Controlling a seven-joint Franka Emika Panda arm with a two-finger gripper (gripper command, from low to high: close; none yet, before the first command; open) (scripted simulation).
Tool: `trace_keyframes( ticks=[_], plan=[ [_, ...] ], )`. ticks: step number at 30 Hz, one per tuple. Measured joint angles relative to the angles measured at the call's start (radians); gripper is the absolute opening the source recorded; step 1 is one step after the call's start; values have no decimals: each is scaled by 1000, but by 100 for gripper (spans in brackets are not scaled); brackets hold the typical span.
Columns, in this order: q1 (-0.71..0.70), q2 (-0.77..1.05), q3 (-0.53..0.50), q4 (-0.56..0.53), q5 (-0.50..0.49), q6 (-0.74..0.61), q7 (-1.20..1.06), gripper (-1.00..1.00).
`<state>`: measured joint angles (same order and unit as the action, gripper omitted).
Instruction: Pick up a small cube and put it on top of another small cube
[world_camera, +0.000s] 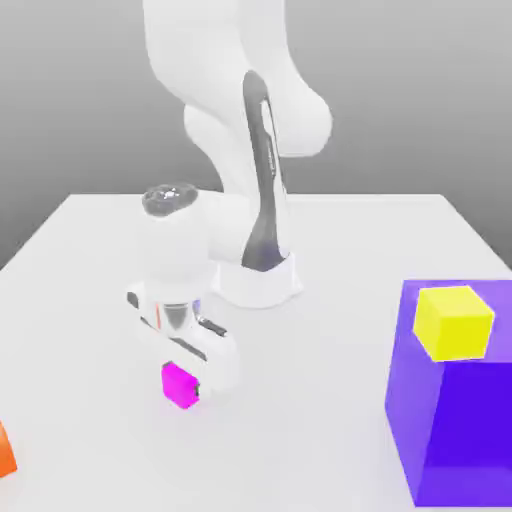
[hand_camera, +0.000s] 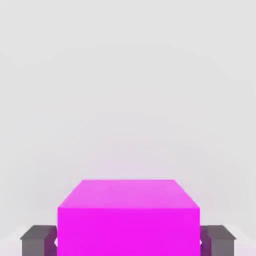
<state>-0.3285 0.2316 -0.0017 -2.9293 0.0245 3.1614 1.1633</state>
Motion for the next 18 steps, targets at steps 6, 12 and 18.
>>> trace_keyframes(
  ticks=[6,12,18],
  plan=[
    [5,-83,-8,-15,-11,-68,8,-100],
    [11,-281,-4,-45,-32,-234,7,-100],
    [127,-254,39,124,-132,-370,-222,-100]
  ],
)
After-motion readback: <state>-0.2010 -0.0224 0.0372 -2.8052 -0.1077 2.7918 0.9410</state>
